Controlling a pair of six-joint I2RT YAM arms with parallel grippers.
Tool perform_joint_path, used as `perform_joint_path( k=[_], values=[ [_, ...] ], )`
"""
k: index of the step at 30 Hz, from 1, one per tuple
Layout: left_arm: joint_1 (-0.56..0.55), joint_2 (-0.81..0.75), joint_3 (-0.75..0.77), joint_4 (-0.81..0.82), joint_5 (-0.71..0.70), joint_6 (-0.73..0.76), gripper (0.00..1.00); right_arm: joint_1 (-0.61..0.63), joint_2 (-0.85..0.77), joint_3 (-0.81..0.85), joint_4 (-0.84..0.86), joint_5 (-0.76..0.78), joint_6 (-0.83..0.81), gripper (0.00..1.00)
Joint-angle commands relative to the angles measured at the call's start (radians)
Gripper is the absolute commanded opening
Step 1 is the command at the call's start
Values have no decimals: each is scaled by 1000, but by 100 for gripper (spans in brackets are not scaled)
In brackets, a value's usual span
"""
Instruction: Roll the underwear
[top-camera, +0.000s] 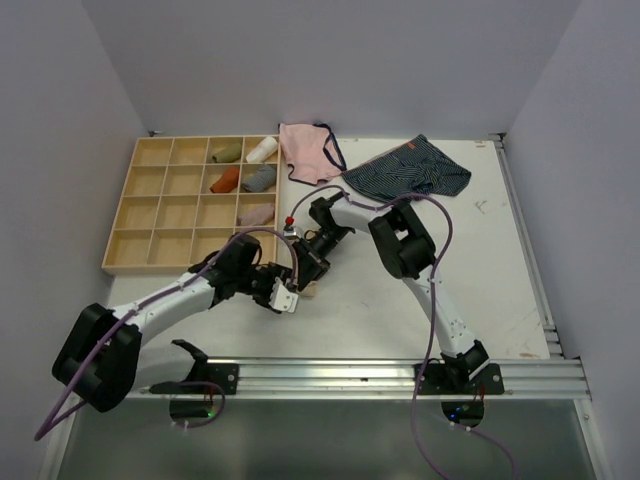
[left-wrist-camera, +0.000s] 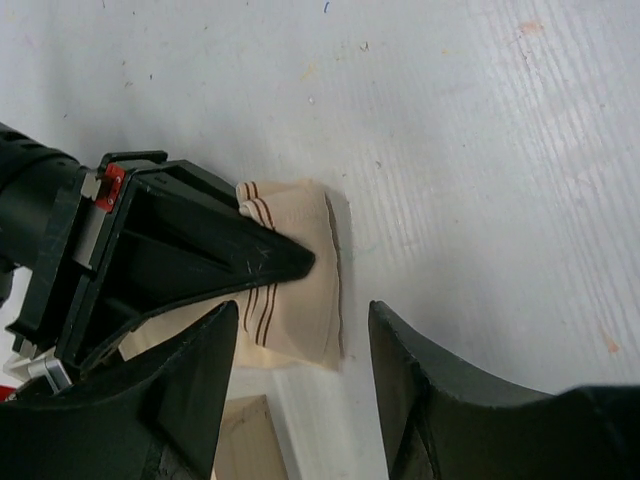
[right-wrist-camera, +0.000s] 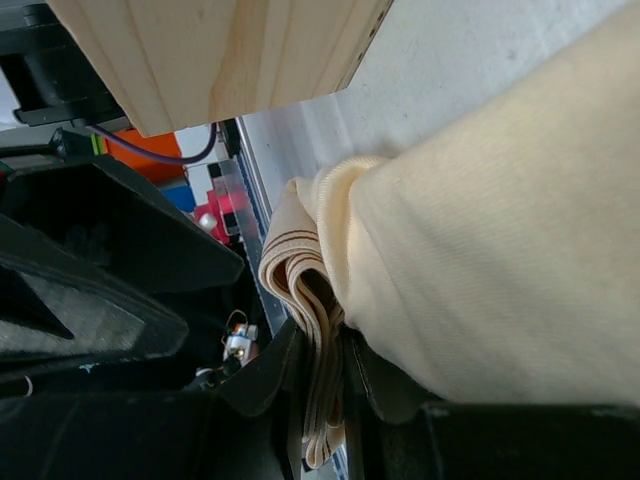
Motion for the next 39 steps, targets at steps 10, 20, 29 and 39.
perform_joint_path(
  k=[10, 20, 29, 39],
  values=[
    [-118, 197, 49, 153, -179, -113, 61, -9, 45, -71, 72, 118, 46, 2],
    [-130, 271, 66, 62, -246, -155, 50, -18, 16, -106, 95, 79, 57, 0],
    [-130, 245, 39, 65, -276, -166, 54, -23, 6, -137, 100, 88, 53, 0],
    [-118, 4, 16, 61, -185, -180, 58, -24, 11, -160, 111, 110, 60, 0]
  ],
)
